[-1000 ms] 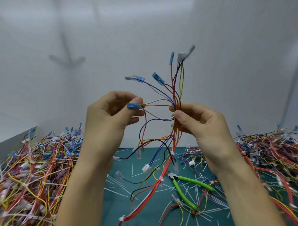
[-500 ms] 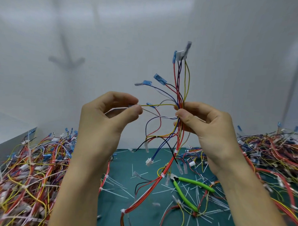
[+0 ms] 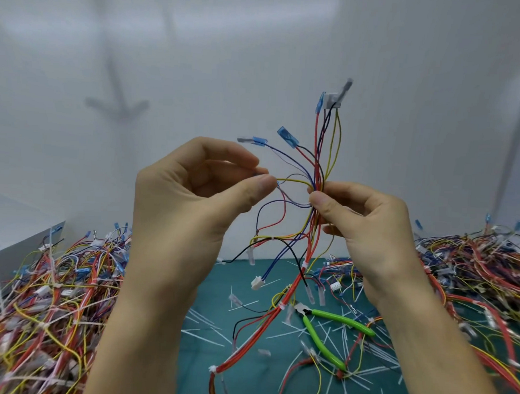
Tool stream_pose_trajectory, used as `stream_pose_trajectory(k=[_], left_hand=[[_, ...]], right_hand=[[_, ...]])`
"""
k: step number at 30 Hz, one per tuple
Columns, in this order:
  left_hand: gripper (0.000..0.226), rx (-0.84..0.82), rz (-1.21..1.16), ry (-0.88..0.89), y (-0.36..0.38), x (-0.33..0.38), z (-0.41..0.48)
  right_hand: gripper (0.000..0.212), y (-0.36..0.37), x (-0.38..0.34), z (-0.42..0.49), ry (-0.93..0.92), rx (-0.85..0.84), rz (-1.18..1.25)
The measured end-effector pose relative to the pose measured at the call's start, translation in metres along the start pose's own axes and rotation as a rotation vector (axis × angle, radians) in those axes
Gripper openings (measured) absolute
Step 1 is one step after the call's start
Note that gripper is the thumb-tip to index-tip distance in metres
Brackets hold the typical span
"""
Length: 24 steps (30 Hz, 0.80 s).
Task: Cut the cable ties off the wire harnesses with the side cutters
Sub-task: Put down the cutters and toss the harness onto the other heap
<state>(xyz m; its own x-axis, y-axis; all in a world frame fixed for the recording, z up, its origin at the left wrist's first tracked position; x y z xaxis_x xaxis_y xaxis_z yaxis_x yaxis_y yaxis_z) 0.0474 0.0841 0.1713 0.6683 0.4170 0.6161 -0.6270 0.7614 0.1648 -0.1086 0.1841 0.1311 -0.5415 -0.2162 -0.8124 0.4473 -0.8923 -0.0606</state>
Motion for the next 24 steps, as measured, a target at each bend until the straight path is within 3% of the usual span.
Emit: stream_pose_trajectory(k=[13,15,24], left_hand=[[0.012,0.155,-0.140,-0.141,-0.013,-0.015,0.003],[0.009,0.172,-0.117,-0.177,-0.018,-0.020,0.003],[0.014,0.060,0.100,-0.410,-0.023,-0.041,0.004]], right_hand=[[0.016,-0.003,-0.003,-0.001,0.104,-0.046,0.130],[0.024,-0.004,-0.003,-0.001,0.138,-0.058,0.201],[0.015,-0.004,-0.009,-0.003,0.234,-0.155,0.430]])
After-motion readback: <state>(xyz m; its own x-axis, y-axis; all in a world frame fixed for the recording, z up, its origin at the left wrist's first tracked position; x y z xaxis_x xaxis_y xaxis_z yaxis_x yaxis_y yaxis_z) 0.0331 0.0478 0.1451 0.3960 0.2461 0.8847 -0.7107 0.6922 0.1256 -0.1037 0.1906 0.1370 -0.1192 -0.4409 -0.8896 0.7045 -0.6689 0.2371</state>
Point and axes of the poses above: each hand's wrist, its own z-axis towards the middle knuckle, its own y-axis out of the palm, x = y × z, the point moved 2 cm from there along z, towards the middle knuckle, and after that the axes turned 12 degrees about -z, right-handed, at the moved point
